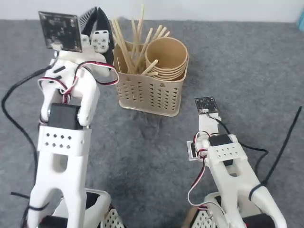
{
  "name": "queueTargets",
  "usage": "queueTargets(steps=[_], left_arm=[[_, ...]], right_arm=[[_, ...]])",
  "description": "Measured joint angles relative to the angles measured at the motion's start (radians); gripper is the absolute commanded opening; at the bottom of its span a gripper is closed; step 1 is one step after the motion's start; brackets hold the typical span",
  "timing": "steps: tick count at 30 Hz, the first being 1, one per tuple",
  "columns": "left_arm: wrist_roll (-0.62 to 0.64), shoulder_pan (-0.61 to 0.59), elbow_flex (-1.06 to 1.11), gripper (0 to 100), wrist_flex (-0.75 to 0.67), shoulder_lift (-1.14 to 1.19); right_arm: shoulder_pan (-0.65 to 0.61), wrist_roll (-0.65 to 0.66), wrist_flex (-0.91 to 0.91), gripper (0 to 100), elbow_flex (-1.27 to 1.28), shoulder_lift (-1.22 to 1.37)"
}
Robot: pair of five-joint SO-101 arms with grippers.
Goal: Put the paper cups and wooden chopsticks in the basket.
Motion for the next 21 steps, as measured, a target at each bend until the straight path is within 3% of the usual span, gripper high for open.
queueTargets(steps=[9,12,17,21], left_arm=[[-0.005,-0.21,-0.009,1,0.0,0.012],[0.009,-0.275,-0.009,7,0.014,0.074],[0.072,-0.368,-0.103,24,0.153,0.285],[0.078,-0.391,-0.261,27,0.338,0.493]], right_arm=[[0.0,0.0,0.0,6.9,0.0,0.0],[0.0,0.0,0.0,6.9,0.0,0.0],[0.0,0.0,0.0,6.9,0.0,0.0],[0.0,0.0,0.0,6.9,0.0,0.0]])
